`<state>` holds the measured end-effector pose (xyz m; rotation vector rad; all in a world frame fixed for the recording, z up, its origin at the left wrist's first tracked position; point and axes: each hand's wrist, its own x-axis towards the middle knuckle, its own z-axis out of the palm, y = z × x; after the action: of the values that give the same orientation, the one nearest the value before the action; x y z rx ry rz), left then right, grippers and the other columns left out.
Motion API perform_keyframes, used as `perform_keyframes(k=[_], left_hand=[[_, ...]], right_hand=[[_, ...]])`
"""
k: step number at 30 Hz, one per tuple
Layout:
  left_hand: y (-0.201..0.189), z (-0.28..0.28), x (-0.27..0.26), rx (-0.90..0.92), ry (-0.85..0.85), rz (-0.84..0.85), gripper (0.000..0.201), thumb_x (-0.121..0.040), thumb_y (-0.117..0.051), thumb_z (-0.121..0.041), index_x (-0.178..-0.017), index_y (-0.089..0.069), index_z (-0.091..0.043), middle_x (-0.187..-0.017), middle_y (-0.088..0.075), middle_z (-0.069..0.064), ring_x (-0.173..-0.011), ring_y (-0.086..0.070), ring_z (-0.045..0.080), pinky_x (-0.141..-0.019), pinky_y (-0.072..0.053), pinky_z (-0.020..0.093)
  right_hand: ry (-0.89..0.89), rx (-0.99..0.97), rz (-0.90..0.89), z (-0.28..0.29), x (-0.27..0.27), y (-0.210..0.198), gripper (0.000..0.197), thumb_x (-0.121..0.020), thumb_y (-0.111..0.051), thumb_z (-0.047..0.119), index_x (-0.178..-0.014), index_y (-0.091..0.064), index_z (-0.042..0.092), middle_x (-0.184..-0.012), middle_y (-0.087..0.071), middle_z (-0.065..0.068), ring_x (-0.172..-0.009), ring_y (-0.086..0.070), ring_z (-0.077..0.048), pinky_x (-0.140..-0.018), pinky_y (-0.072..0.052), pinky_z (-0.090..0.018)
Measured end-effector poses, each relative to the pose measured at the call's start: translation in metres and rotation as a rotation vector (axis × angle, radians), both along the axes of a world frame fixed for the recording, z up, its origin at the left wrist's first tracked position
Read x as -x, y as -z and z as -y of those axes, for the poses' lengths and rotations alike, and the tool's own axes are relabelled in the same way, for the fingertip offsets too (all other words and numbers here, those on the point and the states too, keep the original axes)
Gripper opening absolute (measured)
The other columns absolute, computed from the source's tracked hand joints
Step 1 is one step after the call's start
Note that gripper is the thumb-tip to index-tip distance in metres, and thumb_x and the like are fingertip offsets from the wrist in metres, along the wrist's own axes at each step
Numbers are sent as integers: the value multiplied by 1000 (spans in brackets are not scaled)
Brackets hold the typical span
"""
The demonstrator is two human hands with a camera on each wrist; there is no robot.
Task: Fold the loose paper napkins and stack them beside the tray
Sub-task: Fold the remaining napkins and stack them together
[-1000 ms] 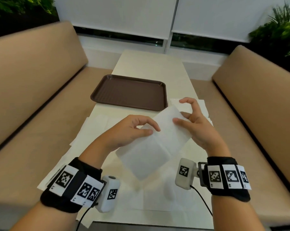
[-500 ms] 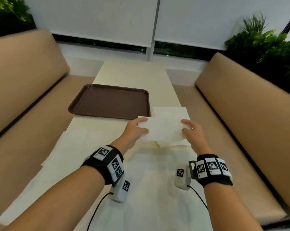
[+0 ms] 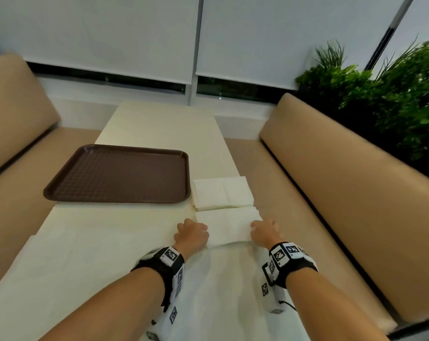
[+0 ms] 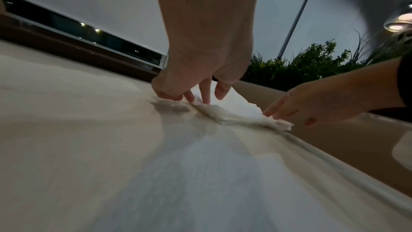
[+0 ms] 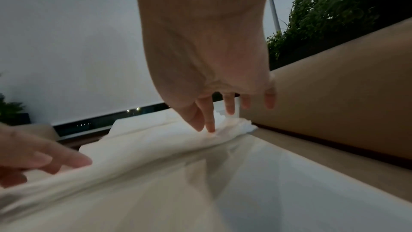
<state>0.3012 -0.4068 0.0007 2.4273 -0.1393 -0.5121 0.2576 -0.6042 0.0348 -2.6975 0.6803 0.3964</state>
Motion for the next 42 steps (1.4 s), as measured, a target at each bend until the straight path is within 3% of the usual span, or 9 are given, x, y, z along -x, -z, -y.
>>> perform_keyframes(k=[5, 10, 17, 22, 24, 27, 34, 38, 42], left_hand=[[-34, -24, 6, 117, 61, 52, 32, -93, -51, -29, -125, -57, -32, -123, -32, 1, -122, -32, 23, -99, -27, 32], [-99, -108, 41, 495, 70, 113, 19, -96, -52, -21, -108, -65, -27, -110, -60, -1, -92, -55, 8, -72, -41, 18], [-102, -262, 151, 557, -149, 129, 25, -77, -58, -53, -97, -68, -43, -98, -63, -13, -90, -63, 10, -86, -45, 29], [-65, -326, 225, 530, -365, 60, 31, -69, -65, -62, -94, -69, -45, -96, -66, -15, -86, -63, 9, -84, -44, 31], [-53, -338, 247, 552, -456, 48, 12, -83, -65, -45, -91, -71, -39, -97, -67, -6, -87, -63, 11, -83, -43, 29], [-34, -354, 270, 566, -539, 56, 30, -92, -53, -16, -91, -71, -40, -100, -67, 2, -86, -64, 15, -83, -43, 30], [-26, -366, 293, 596, -626, 73, 31, -91, -55, -15, -89, -70, -42, -100, -67, 5, -77, -65, 6, -81, -44, 30], [-33, -373, 294, 627, -637, 103, 29, -64, -65, -53, -90, -71, -42, -99, -67, 6, -76, -64, 4, -83, -44, 32], [-38, -379, 292, 661, -628, 176, 19, -90, -59, -16, -93, -71, -30, -98, -67, 9, -75, -63, -1, -76, -46, 10]], right_hand=[[27, -63, 17, -4, 1, -7, 50, -94, -39, 19, -143, -34, 20, -154, -10, -19, -142, -11, -36, -116, -17, -47], [-169, -8, 254, -68, 12, -54, 48, -94, -51, 27, -140, -39, 28, -149, -24, -7, -138, -18, -30, -111, -20, -50], [-788, -178, -111, -194, 43, -35, 44, -91, -58, 41, -131, -52, 24, -130, -52, -1, -122, -45, -21, -106, -36, -37], [-829, -48, -190, -258, 56, -10, 74, -76, -71, 54, -132, -46, 14, -129, -46, -6, -118, -44, -25, -99, -41, -37], [-809, 25, -144, -271, 61, -4, 84, -67, -78, 55, -128, -43, 10, -124, -43, -7, -114, -42, -26, -96, -43, -40], [-800, 27, -89, -282, 66, -1, 85, -65, -83, 45, -129, -40, 10, -123, -46, -8, -113, -45, -26, -95, -45, -41], [-882, 8, -22, -300, 69, -3, 93, -67, -83, 28, -142, -28, 22, -141, -31, -9, -128, -32, -29, -103, -34, -43], [-1068, 2, -61, -313, 70, -3, 102, -68, -81, 42, -149, -21, 28, -154, -23, -4, -139, -26, -27, -112, -27, -45], [-1062, -4, -125, -316, 68, -1, 79, -79, -75, 33, -146, -32, 28, -151, -28, -6, -134, -36, -29, -107, -36, -42]])
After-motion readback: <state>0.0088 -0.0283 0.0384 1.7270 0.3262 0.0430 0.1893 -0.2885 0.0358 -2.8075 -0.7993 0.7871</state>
